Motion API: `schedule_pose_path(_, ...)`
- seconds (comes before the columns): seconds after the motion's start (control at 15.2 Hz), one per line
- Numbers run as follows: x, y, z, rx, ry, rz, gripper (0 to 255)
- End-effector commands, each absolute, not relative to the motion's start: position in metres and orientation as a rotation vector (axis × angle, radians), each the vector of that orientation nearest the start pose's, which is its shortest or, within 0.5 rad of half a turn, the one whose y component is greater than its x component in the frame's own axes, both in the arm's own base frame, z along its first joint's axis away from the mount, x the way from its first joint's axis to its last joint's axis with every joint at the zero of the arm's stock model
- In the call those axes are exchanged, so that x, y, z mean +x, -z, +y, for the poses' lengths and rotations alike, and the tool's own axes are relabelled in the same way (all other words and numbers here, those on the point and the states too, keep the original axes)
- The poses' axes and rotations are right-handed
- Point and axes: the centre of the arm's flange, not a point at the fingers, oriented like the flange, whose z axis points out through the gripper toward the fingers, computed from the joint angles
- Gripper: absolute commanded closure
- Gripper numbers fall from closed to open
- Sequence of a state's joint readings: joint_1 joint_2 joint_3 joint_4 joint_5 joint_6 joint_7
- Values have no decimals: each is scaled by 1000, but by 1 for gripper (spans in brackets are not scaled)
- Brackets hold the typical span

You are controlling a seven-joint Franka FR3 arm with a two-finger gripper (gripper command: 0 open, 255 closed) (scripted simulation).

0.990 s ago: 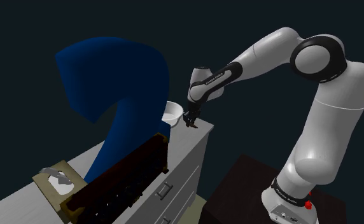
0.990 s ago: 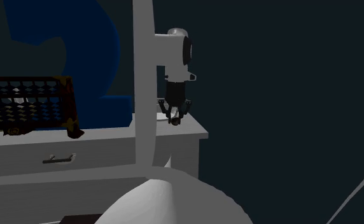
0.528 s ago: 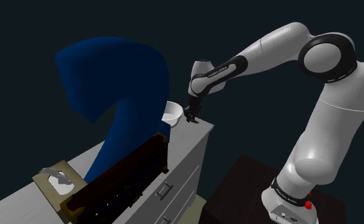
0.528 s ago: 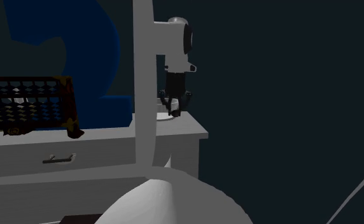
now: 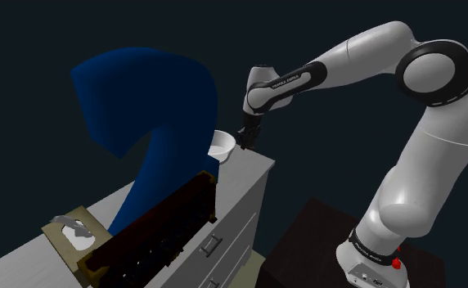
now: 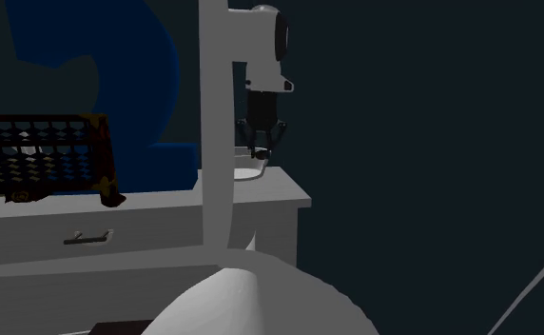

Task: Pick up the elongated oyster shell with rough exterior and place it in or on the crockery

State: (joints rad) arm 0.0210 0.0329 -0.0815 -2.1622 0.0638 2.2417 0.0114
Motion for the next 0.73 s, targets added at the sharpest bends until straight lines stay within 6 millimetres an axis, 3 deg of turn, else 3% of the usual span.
schedule_pose_path(0.0, 546, -398, -31, -3089, 74, 171, 255)
schedule_pose_path(0.66, 546, -451, -31, -3089, 74, 171, 255)
